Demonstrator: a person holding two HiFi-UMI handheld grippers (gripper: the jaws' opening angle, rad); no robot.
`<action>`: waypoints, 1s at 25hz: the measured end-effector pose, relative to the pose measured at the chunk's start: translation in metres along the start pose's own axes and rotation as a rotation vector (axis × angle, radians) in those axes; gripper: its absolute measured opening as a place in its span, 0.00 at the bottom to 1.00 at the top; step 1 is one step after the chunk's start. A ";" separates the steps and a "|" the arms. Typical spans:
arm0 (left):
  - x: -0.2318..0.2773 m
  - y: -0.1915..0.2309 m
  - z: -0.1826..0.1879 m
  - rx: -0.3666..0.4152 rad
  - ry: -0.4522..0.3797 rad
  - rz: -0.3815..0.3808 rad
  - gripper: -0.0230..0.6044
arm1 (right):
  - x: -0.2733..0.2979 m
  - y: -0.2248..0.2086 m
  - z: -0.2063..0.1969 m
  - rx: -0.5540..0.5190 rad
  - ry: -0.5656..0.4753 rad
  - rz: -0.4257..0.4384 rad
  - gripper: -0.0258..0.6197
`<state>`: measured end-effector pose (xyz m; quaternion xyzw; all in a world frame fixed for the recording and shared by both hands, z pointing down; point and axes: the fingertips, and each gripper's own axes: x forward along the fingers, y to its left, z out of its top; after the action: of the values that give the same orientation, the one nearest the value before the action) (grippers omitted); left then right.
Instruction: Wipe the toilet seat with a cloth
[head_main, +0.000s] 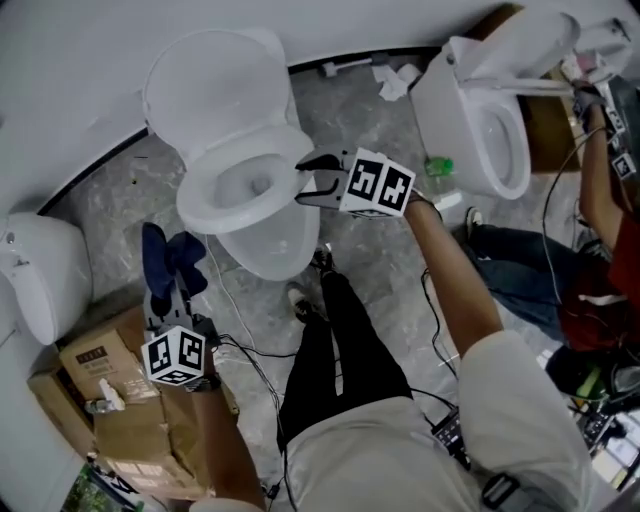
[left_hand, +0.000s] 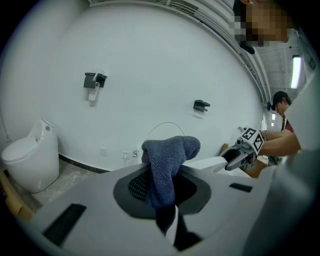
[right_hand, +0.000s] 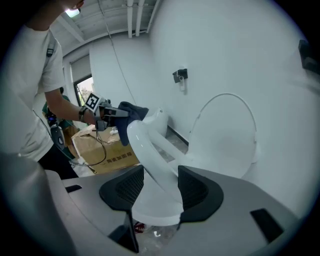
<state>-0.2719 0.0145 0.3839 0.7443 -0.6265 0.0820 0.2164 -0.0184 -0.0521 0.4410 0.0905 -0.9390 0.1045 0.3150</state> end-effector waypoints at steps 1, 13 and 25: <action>-0.003 0.001 -0.003 0.001 0.001 0.001 0.10 | 0.001 0.010 -0.007 -0.002 0.015 0.022 0.39; 0.000 0.013 -0.041 -0.030 0.007 -0.020 0.10 | 0.020 0.065 -0.071 0.073 0.129 0.136 0.41; 0.008 0.016 -0.073 -0.013 0.022 -0.030 0.10 | 0.052 0.103 -0.135 0.107 0.270 0.142 0.41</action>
<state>-0.2748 0.0360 0.4558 0.7513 -0.6132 0.0827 0.2296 -0.0062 0.0754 0.5632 0.0257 -0.8852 0.1875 0.4250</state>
